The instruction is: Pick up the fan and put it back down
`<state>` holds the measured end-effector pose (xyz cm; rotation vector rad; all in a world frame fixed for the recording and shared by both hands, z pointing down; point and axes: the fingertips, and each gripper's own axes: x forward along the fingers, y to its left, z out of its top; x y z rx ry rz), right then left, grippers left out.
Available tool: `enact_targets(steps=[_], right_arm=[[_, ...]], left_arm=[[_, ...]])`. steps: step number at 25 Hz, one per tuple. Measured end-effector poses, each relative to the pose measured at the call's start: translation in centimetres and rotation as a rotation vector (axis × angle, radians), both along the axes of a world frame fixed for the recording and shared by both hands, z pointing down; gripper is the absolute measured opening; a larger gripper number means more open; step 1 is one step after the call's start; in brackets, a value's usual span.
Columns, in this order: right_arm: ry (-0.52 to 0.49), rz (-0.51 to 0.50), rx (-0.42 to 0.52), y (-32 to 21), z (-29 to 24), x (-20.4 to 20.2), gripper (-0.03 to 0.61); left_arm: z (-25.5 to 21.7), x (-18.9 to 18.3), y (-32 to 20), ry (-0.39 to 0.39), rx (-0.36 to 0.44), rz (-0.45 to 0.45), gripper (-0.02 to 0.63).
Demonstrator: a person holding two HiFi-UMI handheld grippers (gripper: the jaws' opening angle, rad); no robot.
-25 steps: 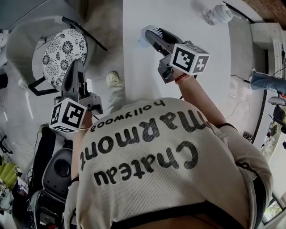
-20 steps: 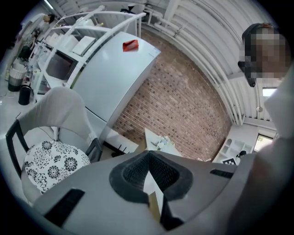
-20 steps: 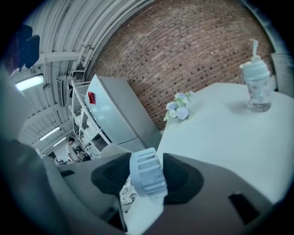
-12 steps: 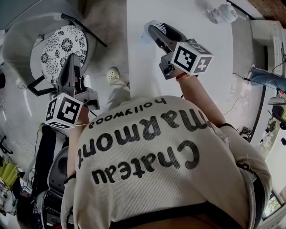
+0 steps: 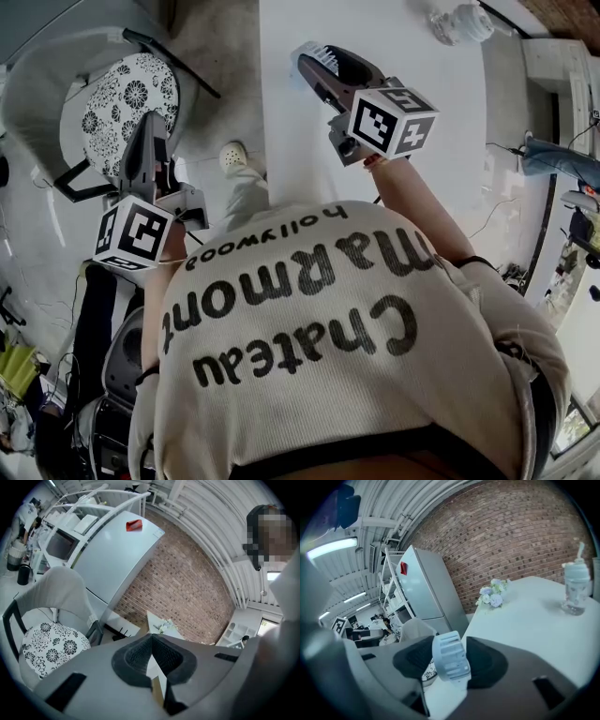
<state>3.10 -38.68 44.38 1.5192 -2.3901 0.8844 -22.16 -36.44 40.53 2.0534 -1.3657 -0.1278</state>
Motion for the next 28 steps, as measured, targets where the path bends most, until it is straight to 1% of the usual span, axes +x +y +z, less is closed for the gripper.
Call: enact_targets(steps=[5,9,15,22,28], right_arm=[[0.013,-0.027,0.005,0.4,0.0,-0.2,0.222],[0.022,-0.046,0.005,0.5,0.0,-0.2,0.222],[0.061,-0.091,0.024,1.2,-0.1,-1.1,0.225],[0.072,-0.108,0.038,1.8,-0.4,-1.3,0.229],[0.085,-0.117,0.039,1.9,0.0,-1.1,0.229]], left_arm=[[-0.2,0.4,0.8,-0.004,-0.002,-0.013,0.0],[-0.8,0.4,1.4,-0.001,0.015,-0.028,0.0],[-1.4,-0.5,3.3,-0.009,0.025,-0.073,0.0],[-2.3,-0.7,5.2,-0.014,0.039,-0.099,0.0],[-2.2,-0.6,5.8,-0.011,0.051,-0.114,0.0]])
